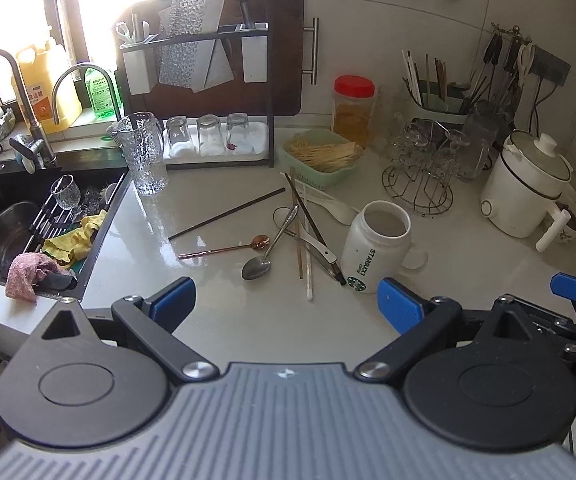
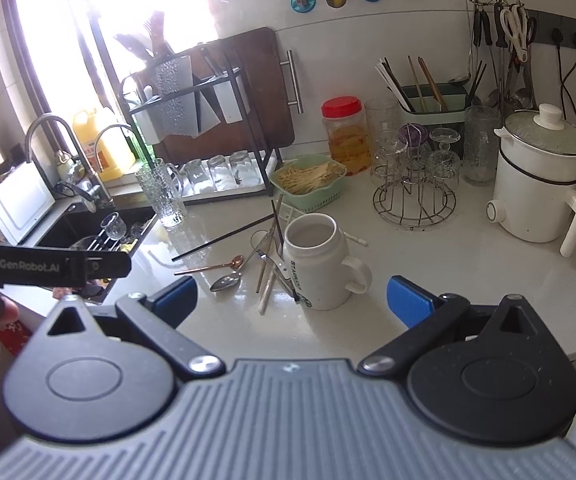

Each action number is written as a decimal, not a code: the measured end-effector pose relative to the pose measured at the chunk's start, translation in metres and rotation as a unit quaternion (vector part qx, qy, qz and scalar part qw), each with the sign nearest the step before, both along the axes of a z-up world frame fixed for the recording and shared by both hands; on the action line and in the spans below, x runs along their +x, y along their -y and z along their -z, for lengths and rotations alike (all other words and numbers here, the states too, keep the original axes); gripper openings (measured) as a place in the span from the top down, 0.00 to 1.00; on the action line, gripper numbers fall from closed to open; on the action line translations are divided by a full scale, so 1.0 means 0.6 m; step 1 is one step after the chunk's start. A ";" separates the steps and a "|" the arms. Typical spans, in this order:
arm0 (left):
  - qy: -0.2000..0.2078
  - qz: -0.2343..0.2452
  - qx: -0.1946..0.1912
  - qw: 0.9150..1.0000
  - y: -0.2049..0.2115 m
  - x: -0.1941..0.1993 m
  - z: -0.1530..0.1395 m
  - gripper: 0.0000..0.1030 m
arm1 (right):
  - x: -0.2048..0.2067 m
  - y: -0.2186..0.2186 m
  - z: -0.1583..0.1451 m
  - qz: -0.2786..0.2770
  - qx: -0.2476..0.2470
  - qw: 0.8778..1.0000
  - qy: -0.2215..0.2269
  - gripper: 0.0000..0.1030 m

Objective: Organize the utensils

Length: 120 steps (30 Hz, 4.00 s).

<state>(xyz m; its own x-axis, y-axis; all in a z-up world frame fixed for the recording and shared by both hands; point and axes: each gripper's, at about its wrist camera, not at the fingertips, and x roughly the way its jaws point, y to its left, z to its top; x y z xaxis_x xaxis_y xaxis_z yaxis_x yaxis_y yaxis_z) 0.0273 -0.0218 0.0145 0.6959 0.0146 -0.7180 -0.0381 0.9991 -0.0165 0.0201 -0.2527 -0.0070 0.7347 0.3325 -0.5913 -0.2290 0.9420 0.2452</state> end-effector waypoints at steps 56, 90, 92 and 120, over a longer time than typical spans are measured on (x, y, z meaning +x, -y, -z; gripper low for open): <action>-0.062 0.061 -0.062 0.994 -0.137 0.314 0.180 0.04 | 0.233 -0.120 0.173 0.021 -0.103 0.994 -0.021 0.00; -0.142 0.173 -0.104 0.969 -0.097 0.544 0.347 0.73 | 0.330 -0.155 0.245 0.023 -0.157 0.984 -0.085 0.11; -0.145 0.174 -0.098 0.969 -0.096 0.551 0.355 0.75 | 0.331 -0.155 0.244 0.024 -0.157 0.983 -0.089 0.11; -0.102 0.163 -0.104 0.976 -0.111 0.540 0.310 0.84 | 0.328 -0.152 0.245 0.037 -0.158 0.982 -0.096 0.11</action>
<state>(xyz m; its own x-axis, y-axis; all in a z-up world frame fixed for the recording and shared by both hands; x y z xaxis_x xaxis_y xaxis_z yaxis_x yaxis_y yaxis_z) 0.3512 0.0447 -0.1716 0.4818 -0.3448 -0.8056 0.2586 0.9343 -0.2452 0.2167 -0.1616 -0.1540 0.6141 0.0603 -0.7869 -0.1353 0.9904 -0.0297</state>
